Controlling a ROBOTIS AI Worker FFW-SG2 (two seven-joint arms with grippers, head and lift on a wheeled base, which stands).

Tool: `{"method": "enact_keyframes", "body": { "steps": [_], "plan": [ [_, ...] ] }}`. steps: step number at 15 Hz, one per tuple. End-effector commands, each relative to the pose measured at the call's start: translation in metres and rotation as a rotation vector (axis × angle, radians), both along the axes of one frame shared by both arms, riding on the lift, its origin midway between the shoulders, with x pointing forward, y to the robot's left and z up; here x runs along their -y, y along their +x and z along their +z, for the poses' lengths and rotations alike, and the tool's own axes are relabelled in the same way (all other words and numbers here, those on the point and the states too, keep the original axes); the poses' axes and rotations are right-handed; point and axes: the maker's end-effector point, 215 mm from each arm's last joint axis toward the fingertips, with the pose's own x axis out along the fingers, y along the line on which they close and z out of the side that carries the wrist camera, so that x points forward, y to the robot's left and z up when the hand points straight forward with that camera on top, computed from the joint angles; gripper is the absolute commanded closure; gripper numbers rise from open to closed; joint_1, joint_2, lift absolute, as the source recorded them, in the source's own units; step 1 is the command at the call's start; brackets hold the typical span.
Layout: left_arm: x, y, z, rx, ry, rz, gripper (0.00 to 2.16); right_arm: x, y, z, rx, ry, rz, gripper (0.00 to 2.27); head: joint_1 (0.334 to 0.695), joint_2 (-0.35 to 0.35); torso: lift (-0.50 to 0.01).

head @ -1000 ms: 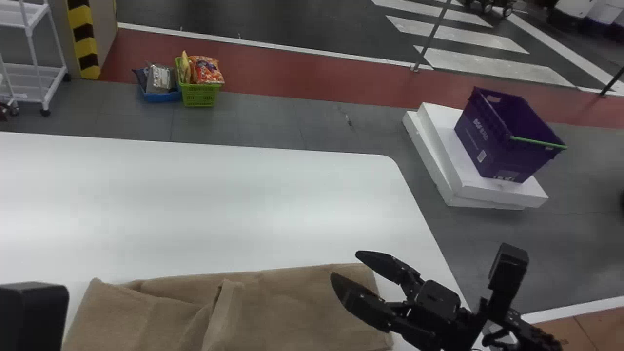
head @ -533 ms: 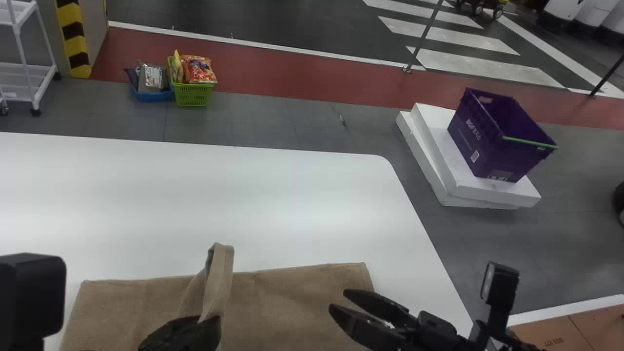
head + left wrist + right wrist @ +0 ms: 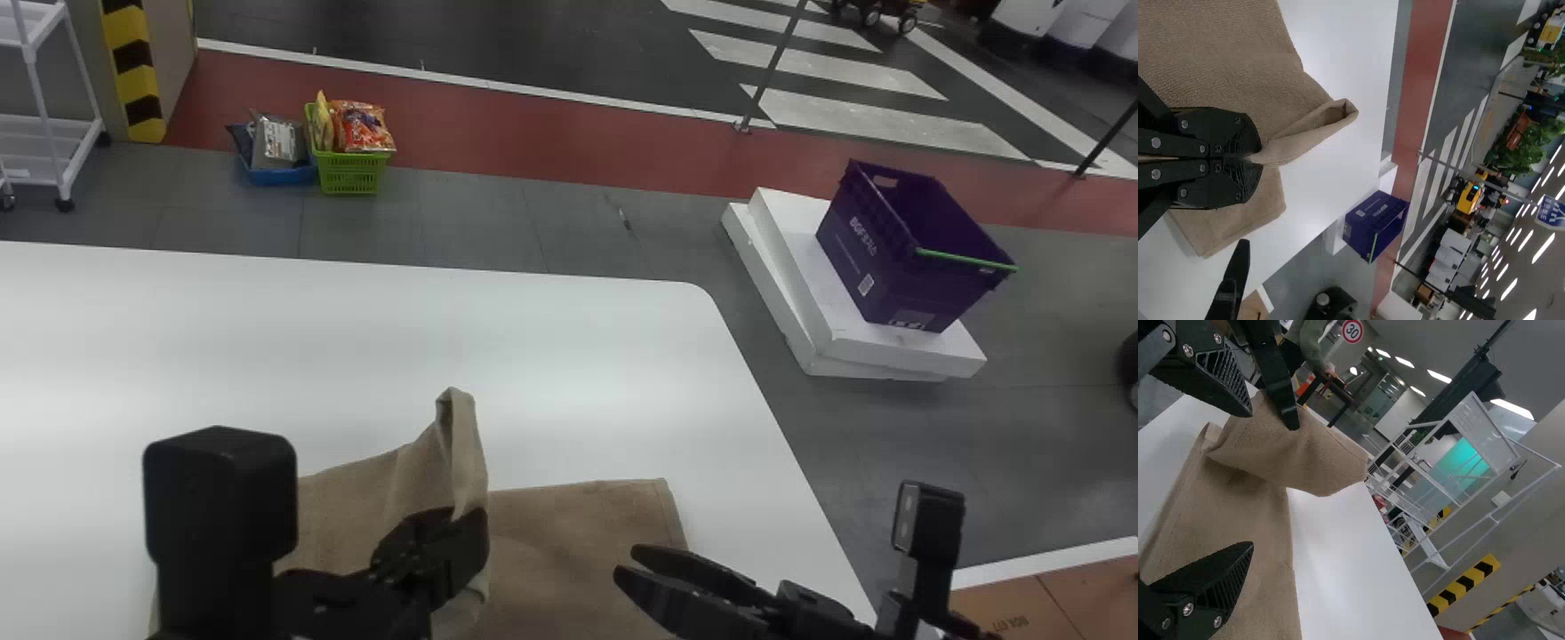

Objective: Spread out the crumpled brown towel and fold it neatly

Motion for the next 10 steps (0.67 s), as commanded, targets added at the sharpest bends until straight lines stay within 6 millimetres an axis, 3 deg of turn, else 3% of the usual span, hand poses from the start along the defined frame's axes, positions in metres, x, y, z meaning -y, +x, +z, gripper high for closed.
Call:
{"method": "enact_keyframes", "body": {
  "steps": [1, 3, 4, 7, 10],
  "plan": [
    [0.02, -0.001, -0.01, -0.007, -0.001, -0.028, 1.34, 0.015, -0.003, 0.005, -0.008, 0.019, -0.027, 0.14, 0.695, -0.35, -0.126],
    [0.029, 0.0, -0.015, -0.013, 0.006, -0.051, 0.08, 0.025, -0.003, 0.01, -0.006, 0.03, -0.043, 0.14, 0.695, -0.35, -0.126],
    [0.03, -0.002, -0.018, -0.02, 0.013, -0.06, 0.0, 0.029, -0.003, 0.011, -0.008, 0.037, -0.05, 0.14, 0.695, -0.35, -0.126],
    [0.023, -0.009, -0.018, -0.049, 0.02, -0.071, 0.04, 0.037, 0.0, 0.017, -0.072, 0.09, -0.065, 0.14, 0.695, -0.35, -0.126],
    [-0.005, -0.006, -0.01, -0.041, 0.009, -0.02, 0.04, 0.035, 0.012, 0.034, -0.149, 0.173, -0.063, 0.14, 0.695, -0.35, -0.126]
  ]
}}
